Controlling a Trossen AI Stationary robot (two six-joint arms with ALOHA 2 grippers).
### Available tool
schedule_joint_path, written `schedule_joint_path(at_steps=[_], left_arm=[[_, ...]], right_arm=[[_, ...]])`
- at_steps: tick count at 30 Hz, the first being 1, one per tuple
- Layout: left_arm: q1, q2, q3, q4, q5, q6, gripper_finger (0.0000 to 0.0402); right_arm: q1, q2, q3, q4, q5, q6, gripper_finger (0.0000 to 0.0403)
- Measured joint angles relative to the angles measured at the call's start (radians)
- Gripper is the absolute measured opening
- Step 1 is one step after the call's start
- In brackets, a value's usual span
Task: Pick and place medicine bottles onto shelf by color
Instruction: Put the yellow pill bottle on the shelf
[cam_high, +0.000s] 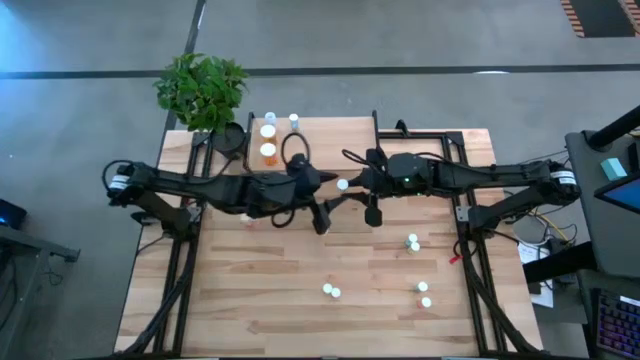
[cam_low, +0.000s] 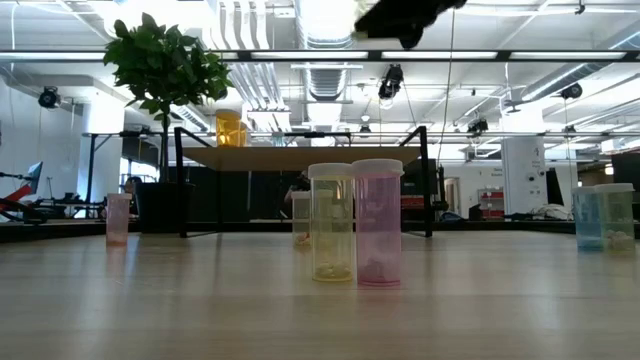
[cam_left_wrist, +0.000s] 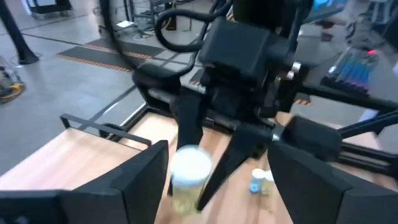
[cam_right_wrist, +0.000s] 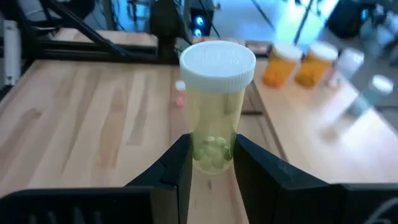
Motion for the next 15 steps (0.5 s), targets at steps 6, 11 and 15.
schedule_joint_path(at_steps=[6, 11, 15], left_arm=[[0.03, 0.042, 0.016, -0.008, 0.014, 0.04, 0.0264], [0.05, 0.038, 0.014, -0.031, 0.014, 0.068, 0.0264], [0.058, 0.031, 0.016, -0.04, 0.022, 0.089, 0.026]], right_arm=[[-0.008, 0.019, -0.006, 0.008, -0.007, 0.049, 0.0096], [-0.009, 0.023, 0.011, 0.008, -0.006, 0.061, 0.0096], [-0.009, 0.023, 0.021, 0.014, -0.005, 0.059, 0.0096]])
